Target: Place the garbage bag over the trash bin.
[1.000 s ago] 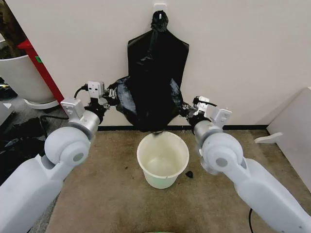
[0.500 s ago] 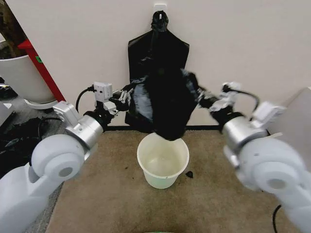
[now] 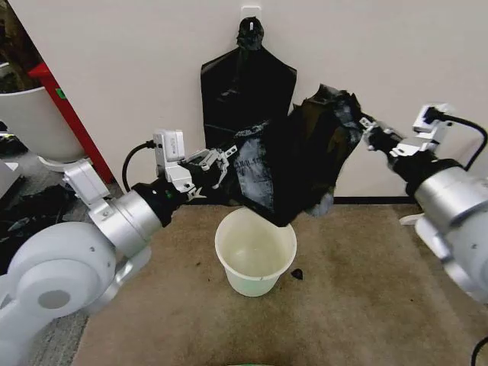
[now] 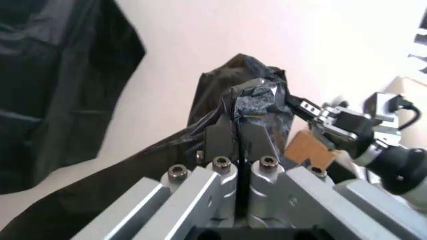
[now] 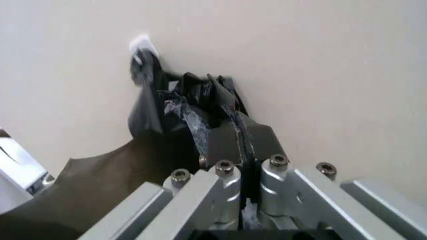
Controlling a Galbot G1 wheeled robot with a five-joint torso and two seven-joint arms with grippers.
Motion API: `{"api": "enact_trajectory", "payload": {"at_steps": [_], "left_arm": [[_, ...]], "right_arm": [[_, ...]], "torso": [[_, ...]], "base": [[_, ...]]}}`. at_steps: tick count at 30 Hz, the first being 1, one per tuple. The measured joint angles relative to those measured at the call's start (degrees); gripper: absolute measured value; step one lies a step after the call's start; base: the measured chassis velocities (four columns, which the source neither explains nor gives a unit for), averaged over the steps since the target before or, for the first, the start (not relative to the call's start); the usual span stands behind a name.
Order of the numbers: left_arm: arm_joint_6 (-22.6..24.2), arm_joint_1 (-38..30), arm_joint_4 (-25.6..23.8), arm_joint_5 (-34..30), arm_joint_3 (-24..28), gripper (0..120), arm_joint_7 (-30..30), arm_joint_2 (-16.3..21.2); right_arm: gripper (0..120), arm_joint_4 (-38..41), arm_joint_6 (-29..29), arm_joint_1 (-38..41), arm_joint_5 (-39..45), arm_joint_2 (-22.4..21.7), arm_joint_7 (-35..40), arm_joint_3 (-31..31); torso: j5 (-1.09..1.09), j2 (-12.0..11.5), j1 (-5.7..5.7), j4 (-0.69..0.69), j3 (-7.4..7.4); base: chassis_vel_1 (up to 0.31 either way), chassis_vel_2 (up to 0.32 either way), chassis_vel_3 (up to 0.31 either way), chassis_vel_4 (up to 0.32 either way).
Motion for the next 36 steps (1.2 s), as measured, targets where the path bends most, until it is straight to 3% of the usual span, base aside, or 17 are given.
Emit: {"api": "enact_trajectory", "payload": {"at_steps": [6,11,26,30,36], "left_arm": [[-1.08,-1.14,0.08,-4.07,1.11,0,2.37,-1.0],[-1.1,0.72,0.17,-4.38,1.25,0,3.63,-2.34],[-1.57,14.7,2.45,6.57,0.7,0,7.11,-8.26],[-1.62,13.77,2.82,7.43,1.54,0,7.29,-8.75],[-1.59,8.77,5.41,7.29,3.48,0,7.64,-9.99]], "right_arm": [[0,-0.1,-0.13,-1.37,5.32,-2.48,-0.83,5.49],[0,-0.16,-0.63,-2.74,6.24,-2.84,-2.21,6.44],[0,-0.28,-1.44,-5.13,-9.75,4.31,-3.19,-13.68],[0,-0.28,-1.45,-4.88,-9.75,4.14,-3.16,-13.13],[0,-0.28,-1.49,-5.69,-5.19,1.03,-2.27,-5.81]], "torso": [[0.0,0.0,0.0,-0.01,0.0],[-0.01,0.0,0.0,-0.01,0.0],[-0.01,-0.01,0.0,0.01,0.0],[-0.02,0.0,0.0,0.02,0.0],[-0.02,0.0,0.0,0.0,0.0]], "base": [[0.0,0.0,0.0,0.0],[0.0,0.0,0.0,0.0],[0.0,0.0,0.0,0.0],[0.0,0.0,0.0,0.0],[0.0,0.0,0.0,0.0]]}}
